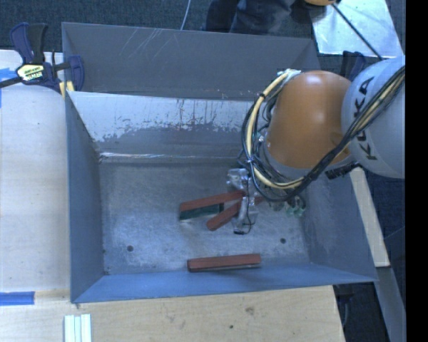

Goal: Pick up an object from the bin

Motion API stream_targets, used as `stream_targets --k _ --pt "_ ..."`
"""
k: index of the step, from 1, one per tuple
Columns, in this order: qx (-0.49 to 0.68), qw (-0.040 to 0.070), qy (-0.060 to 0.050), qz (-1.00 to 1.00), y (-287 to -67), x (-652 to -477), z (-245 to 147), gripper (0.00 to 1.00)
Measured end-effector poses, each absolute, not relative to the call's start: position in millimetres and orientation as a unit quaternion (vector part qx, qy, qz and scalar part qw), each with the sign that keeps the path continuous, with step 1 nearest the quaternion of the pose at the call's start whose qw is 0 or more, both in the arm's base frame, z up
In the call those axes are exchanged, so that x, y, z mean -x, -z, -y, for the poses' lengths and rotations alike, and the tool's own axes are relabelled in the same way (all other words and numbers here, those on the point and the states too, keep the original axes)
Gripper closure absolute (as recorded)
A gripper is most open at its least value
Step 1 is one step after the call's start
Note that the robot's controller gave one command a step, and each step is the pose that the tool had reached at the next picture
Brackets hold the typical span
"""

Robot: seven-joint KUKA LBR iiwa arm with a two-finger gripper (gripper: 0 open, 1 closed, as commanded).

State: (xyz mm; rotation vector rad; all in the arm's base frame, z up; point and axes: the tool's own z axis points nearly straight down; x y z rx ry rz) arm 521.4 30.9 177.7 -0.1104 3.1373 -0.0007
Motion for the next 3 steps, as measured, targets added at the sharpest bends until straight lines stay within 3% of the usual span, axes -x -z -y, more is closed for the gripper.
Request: stream_targets --k 1,2,3 --pt "0.039 0.004 0.0 -0.999 -131 -531.0 19 1.0" --pt "0.014 0.0 0.002 -1.0 -103 -523.1 30 1.0" --pt "0.04 0.001 0.0 -0.999 -147 -521.7 69 1.0"
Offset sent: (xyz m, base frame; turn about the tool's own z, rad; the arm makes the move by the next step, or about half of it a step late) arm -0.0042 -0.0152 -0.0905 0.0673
